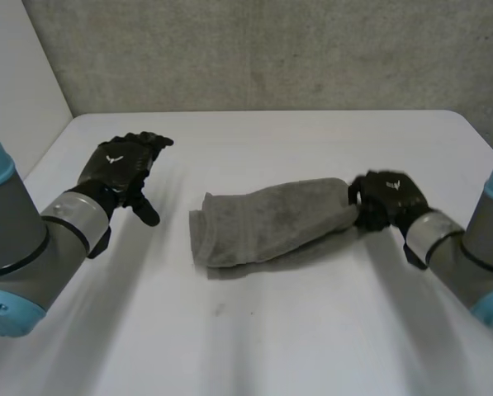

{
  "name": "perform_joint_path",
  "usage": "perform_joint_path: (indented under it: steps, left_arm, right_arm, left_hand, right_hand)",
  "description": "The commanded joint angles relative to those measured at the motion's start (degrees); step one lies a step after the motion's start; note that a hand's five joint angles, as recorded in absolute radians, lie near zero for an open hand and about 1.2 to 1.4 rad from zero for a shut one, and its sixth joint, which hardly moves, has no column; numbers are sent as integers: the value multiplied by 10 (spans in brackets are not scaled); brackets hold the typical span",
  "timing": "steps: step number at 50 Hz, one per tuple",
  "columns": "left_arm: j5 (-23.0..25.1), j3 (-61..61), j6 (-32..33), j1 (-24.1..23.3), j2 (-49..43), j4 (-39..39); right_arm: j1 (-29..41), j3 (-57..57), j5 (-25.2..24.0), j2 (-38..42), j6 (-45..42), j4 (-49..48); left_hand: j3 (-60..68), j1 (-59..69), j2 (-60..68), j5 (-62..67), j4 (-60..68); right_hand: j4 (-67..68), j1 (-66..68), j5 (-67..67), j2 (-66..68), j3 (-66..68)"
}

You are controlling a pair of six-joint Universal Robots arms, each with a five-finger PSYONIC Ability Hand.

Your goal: Fold the towel.

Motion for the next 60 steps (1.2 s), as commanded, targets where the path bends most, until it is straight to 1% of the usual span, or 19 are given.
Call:
perform_joint_path:
  steps: [1,5,13,22,23,24,25,26,27,29,30,35,37,38,40,42,48,54,60]
  left_arm:
    - [1,-3,0,14,15,0]
    - [0,-4,-1,19,15,0]
    - [1,-10,-1,25,15,0]
    - [1,-10,-1,25,15,0]
    - [1,-9,-1,26,15,1]
    - [1,-9,-1,26,15,1]
    - [1,-4,-1,26,15,1]
    - [1,1,-1,27,15,1]
    - [1,1,-1,27,15,1]
    - [-1,22,-1,21,13,0]
    - [-1,22,-1,21,13,0]
    - [-1,62,-26,4,4,-10]
    - [-1,100,-71,-18,-19,-25]
    - [-1,100,-72,-18,-19,-25]
    - [0,150,-108,-53,-62,-48]
    - [0,179,-120,-77,-87,-63]
    - [-2,268,-128,-131,-191,-110]
    - [-2,308,-124,-141,-262,-115]
    - [-42,329,-118,-143,-309,-119]
  right_arm:
    - [121,-146,18,10,-97,66]
    - [214,-268,20,74,-163,140]
    - [308,-394,22,178,-254,220]
    - [326,-404,15,206,-275,252]
    - [325,-402,17,200,-272,252]
    - [321,-401,23,190,-265,251]
    - [321,-401,23,190,-265,251]
    - [319,-395,24,172,-257,251]
    - [319,-395,24,172,-257,251]
    - [313,-365,29,128,-217,249]
    - [312,-365,29,128,-217,249]
    - [240,-299,34,67,-80,231]
    - [192,-259,41,35,35,222]
    - [192,-258,41,35,36,222]
    - [150,-226,46,24,128,225]
    - [132,-214,46,22,156,226]
    - [90,-180,37,20,170,225]
    - [89,-186,33,29,169,223]
    - [98,-213,32,59,140,228]
  left_hand:
    - [4,3,5,-15,4]
    - [4,3,5,-15,4]
    - [4,3,5,-15,4]
    - [4,3,5,-15,4]
    - [4,3,5,-15,4]
    - [4,3,5,-15,4]
    - [4,3,5,-15,4]
    - [4,3,5,-15,4]
    - [4,3,5,-15,4]
    - [4,3,5,-15,4]
    - [4,3,5,-15,4]
    - [4,3,5,-15,4]
    - [6,5,8,-13,6]
    - [6,5,8,-13,6]
    - [8,7,9,-11,8]
    - [8,7,9,-11,8]
    - [8,7,9,-11,8]
    - [8,7,9,-11,8]
    - [18,17,19,-1,18]
  right_hand:
    - [112,18,120,118,113]
    - [112,18,120,118,113]
    - [112,18,120,118,113]
    - [112,18,120,118,113]
    - [63,-31,70,68,63]
    - [-91,-185,-83,-85,-91]
    - [-93,-186,-85,-87,-92]
    - [-302,-396,-295,-297,-302]
    - [-304,-398,-297,-299,-304]
    - [-588,-681,-580,-582,-587]
    - [-588,-682,-580,-582,-587]
    - [-588,-682,-580,-582,-587]
    - [-588,-682,-580,-582,-587]
    - [-588,-682,-580,-582,-587]
    - [-588,-682,-580,-582,-587]
    - [-588,-682,-580,-582,-587]
    - [-588,-682,-580,-582,-587]
    - [-588,-682,-580,-582,-587]
    - [-588,-682,-580,-582,-587]
